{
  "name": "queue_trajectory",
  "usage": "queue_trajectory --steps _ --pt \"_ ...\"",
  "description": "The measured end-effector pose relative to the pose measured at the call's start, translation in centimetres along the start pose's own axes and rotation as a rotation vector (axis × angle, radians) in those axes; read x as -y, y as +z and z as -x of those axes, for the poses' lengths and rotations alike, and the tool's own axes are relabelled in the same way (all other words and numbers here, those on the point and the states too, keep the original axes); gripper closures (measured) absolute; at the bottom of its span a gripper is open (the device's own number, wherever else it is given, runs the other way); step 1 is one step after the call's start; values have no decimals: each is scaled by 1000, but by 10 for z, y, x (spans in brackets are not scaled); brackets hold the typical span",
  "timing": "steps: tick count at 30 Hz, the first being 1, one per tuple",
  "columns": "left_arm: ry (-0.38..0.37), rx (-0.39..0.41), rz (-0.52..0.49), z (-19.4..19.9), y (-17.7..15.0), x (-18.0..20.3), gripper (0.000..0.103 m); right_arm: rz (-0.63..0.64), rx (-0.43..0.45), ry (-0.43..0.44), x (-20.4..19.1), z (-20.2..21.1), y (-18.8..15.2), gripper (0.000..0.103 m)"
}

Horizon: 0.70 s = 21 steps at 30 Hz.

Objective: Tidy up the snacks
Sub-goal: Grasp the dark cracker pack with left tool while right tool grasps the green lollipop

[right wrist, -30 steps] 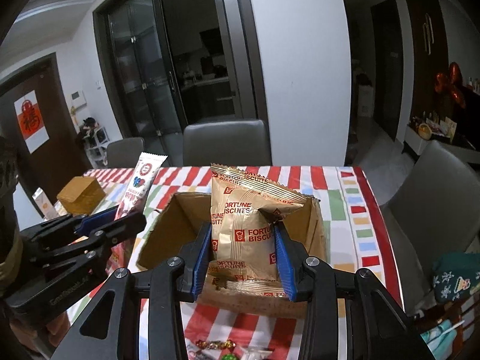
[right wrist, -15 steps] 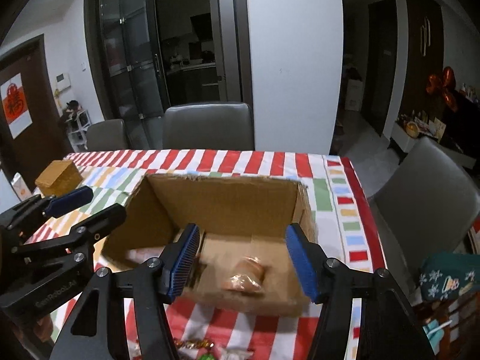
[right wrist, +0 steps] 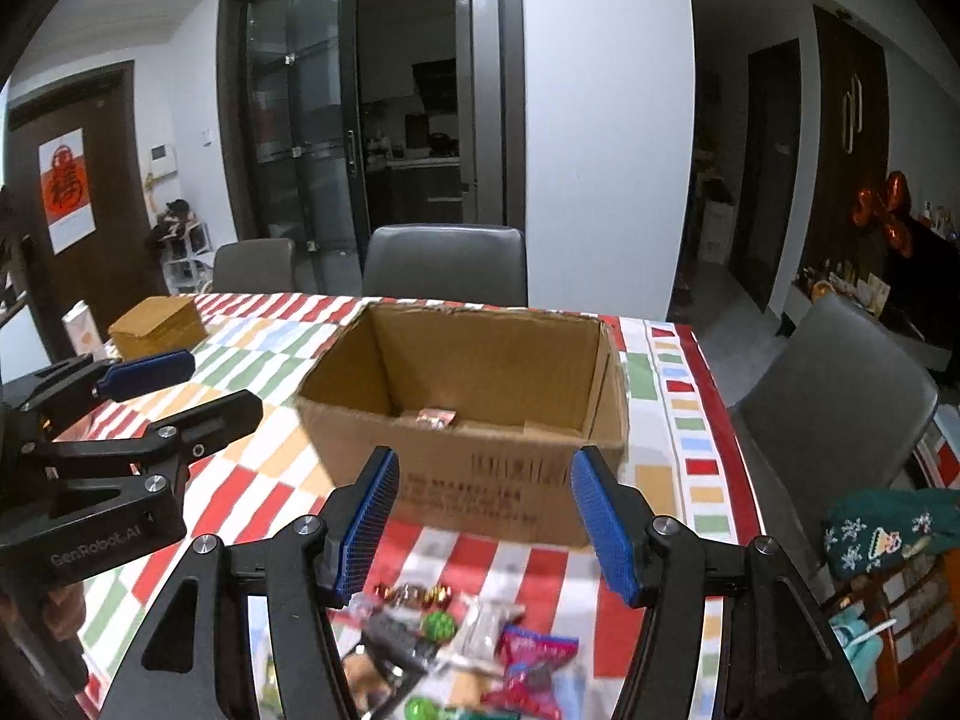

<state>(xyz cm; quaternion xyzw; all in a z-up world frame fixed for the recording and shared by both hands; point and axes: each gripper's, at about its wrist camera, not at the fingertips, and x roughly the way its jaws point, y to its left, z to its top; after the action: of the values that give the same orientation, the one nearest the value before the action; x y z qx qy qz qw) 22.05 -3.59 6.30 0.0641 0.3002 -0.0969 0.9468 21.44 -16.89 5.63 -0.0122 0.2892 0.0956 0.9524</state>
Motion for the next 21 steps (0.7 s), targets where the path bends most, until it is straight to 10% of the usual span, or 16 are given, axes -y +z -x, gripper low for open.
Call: queue_trajectory --steps 21 --pt "-96 -97 -42 35 -96 38 32 42 -88 -6 -14 51 -95 42"
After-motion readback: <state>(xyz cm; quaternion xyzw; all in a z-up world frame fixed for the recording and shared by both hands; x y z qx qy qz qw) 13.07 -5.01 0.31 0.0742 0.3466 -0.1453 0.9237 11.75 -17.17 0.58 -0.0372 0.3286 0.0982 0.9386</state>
